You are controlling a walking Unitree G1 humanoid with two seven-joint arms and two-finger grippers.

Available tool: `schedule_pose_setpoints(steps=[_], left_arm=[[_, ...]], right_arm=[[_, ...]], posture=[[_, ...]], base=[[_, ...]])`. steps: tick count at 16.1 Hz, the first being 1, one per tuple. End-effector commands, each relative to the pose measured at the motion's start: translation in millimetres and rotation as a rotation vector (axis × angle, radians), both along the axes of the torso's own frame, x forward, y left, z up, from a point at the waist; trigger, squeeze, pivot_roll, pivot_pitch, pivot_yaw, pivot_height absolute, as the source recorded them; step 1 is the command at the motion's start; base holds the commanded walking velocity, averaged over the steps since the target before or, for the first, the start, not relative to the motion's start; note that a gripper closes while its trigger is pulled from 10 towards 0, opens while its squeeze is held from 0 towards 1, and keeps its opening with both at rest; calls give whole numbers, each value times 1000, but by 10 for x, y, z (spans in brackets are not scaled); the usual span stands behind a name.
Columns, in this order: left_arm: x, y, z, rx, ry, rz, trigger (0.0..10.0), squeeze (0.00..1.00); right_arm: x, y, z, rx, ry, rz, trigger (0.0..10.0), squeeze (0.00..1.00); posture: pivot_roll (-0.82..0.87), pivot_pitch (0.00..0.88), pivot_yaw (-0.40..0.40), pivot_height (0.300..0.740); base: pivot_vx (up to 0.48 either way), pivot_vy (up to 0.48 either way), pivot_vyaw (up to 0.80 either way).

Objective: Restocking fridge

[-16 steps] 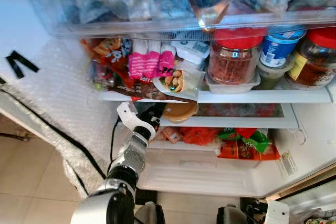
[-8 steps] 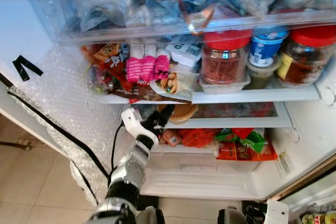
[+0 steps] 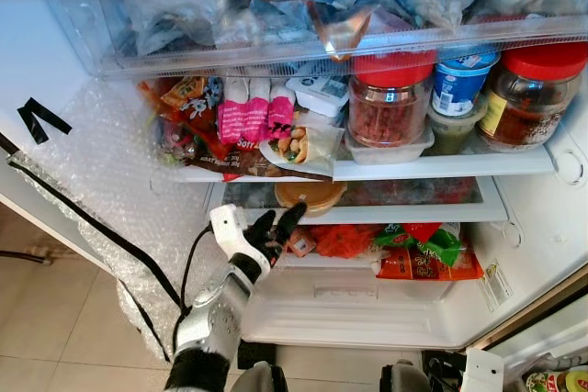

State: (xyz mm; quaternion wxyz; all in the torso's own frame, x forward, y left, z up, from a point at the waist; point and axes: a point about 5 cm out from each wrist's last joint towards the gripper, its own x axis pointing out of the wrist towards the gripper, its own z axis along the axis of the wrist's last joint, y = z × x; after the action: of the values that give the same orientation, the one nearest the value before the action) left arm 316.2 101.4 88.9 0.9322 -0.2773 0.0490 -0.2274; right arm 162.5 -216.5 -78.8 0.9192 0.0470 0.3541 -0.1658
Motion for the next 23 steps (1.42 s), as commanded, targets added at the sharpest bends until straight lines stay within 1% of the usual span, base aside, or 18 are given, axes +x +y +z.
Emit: schedule_pose_setpoints(steps=[1, 4, 5, 6, 7, 11, 15, 17, 20, 21, 23], left_arm=[[-36, 9, -13, 53, -4, -34, 10000, 0], [-30, -130, 3, 147, -33, -156, 10000, 0], [-4, -157, -15, 205, -28, -171, 10000, 0], [4, -158, -34, 239, -22, -174, 10000, 0], [23, -183, -34, 281, -49, -199, 10000, 0], [145, -233, -4, 318, -58, -209, 10000, 0], [285, -301, 62, 407, -102, -197, 10000, 0], [359, -355, 118, 402, -104, -183, 10000, 0], [358, -398, 106, 426, -117, -211, 10000, 0], [333, -397, 85, 430, -127, -225, 10000, 0], [237, -362, 11, 436, -162, -260, 10000, 0]], right_arm=[[-312, 234, -196, 75, 149, 23, 10000, 0], [-304, 239, -194, 75, 146, 21, 10000, 0], [-305, 239, -194, 75, 146, 17, 10000, 0], [-305, 239, -194, 75, 146, 16, 10000, 0], [-310, 240, -195, 74, 147, 15, 10000, 0], [-331, 242, -202, 73, 150, 7, 10000, 0], [-344, 236, -204, 72, 150, 2, 10000, 0], [-342, 231, -203, 70, 151, 3, 10000, 0], [-335, 225, -200, 69, 149, 0, 10000, 0], [-332, 224, -199, 69, 149, 0, 10000, 0], [-321, 225, -197, 70, 149, 3, 10000, 0]], posture=[[-119, 128, 165, 647], [-127, 131, 165, 647], [-129, 131, 165, 647], [-129, 131, 165, 647], [-135, 133, 164, 647], [-149, 140, 164, 647], [-160, 147, 161, 647], [-160, 147, 160, 647], [-164, 143, 162, 647], [-161, 142, 161, 647], [-149, 138, 164, 647]], base=[[0, 0, 0], [0, 0, 0], [0, 0, 0], [0, 0, 0], [0, 0, 0], [0, 0, 0], [0, 0, 0], [0, 0, 0], [0, 0, 0], [0, 0, 0], [0, 0, 0]])
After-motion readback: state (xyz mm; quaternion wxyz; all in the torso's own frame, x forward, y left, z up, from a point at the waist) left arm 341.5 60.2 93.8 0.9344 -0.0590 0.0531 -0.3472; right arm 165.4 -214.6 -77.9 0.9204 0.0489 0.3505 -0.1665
